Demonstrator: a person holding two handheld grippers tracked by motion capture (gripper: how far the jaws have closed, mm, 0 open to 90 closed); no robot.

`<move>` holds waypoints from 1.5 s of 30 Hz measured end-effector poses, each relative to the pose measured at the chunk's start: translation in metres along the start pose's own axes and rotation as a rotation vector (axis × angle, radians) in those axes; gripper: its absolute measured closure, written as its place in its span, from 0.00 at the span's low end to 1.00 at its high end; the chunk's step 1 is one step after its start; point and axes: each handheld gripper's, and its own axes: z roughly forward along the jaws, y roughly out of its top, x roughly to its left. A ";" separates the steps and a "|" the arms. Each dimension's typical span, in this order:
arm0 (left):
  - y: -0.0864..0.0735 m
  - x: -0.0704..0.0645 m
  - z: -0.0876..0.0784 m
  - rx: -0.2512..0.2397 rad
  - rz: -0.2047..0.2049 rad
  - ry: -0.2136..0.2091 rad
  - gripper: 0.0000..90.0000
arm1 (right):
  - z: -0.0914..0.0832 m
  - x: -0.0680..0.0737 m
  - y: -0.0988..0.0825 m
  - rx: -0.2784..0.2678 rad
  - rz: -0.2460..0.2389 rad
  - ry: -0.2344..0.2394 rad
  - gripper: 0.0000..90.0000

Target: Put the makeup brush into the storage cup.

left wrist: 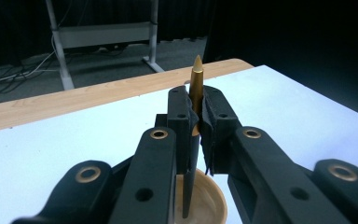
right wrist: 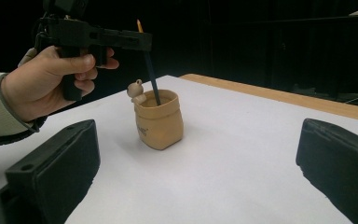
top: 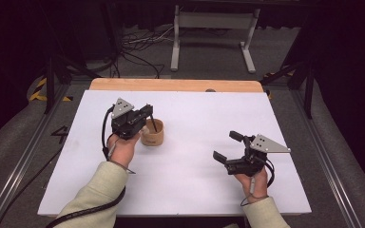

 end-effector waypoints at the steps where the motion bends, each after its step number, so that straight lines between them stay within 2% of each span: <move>1: -0.001 0.000 0.000 0.003 0.000 0.000 0.92 | 0.000 0.000 0.000 0.000 0.000 0.001 0.00; 4: -0.002 0.000 0.001 0.007 -0.011 -0.011 0.91 | -0.001 0.000 0.001 -0.002 -0.004 -0.006 0.00; 5: -0.002 0.001 0.001 0.010 -0.009 -0.019 0.83 | -0.001 0.001 0.002 -0.010 -0.012 -0.006 0.00; 6: -0.002 0.002 0.000 0.002 -0.007 -0.030 0.83 | -0.001 0.001 0.002 -0.010 -0.012 -0.006 0.00; 7: -0.002 0.005 -0.002 -0.009 -0.015 -0.053 0.70 | -0.002 0.001 0.003 -0.014 -0.015 -0.005 0.00; 8: -0.002 0.005 -0.002 -0.009 -0.015 -0.053 0.64 | -0.002 0.000 0.003 -0.016 -0.016 -0.003 0.00; 9: -0.002 0.006 -0.004 -0.025 -0.007 -0.061 0.64 | -0.002 0.000 0.003 -0.016 -0.016 -0.003 0.00; 12: -0.001 0.006 -0.013 -0.055 0.033 -0.062 0.44 | -0.001 -0.002 0.002 -0.013 -0.002 -0.001 0.00; 14: 0.000 0.007 -0.019 -0.075 0.035 -0.074 0.32 | 0.000 -0.003 0.002 -0.010 -0.001 0.007 0.00; 16: 0.002 0.009 -0.026 -0.090 0.037 -0.086 0.25 | 0.002 -0.003 0.002 -0.008 -0.004 0.009 0.00; 18: 0.003 0.009 -0.032 -0.100 0.056 -0.093 0.21 | 0.002 -0.003 0.003 -0.007 -0.007 0.011 0.00; 20: 0.004 0.010 -0.036 -0.104 0.058 -0.100 0.17 | 0.002 -0.003 0.003 -0.007 -0.010 0.011 0.00; 25: 0.004 0.012 -0.054 -0.121 0.055 -0.148 0.15 | 0.000 -0.006 0.005 -0.004 -0.016 0.008 0.00; 33: -0.008 0.019 -0.082 -0.128 0.061 -0.206 0.07 | -0.010 -0.011 0.012 0.008 -0.068 -0.009 0.00; 35: -0.010 0.021 -0.087 -0.112 0.084 -0.219 0.05 | -0.014 -0.012 0.013 0.005 -0.075 -0.017 0.00; 36: -0.011 0.021 -0.089 -0.113 0.089 -0.217 0.04 | -0.016 -0.014 0.013 0.006 -0.077 -0.016 0.00; 41: -0.016 0.024 -0.101 -0.131 0.062 -0.242 0.03 | -0.021 -0.017 0.011 0.027 -0.094 -0.018 0.00; 43: -0.019 0.024 -0.103 -0.118 0.053 -0.245 0.03 | -0.023 -0.017 0.011 0.031 -0.099 -0.019 0.00; 45: -0.022 0.023 -0.106 -0.101 0.072 -0.231 0.03 | -0.024 -0.018 0.011 0.031 -0.105 -0.021 0.00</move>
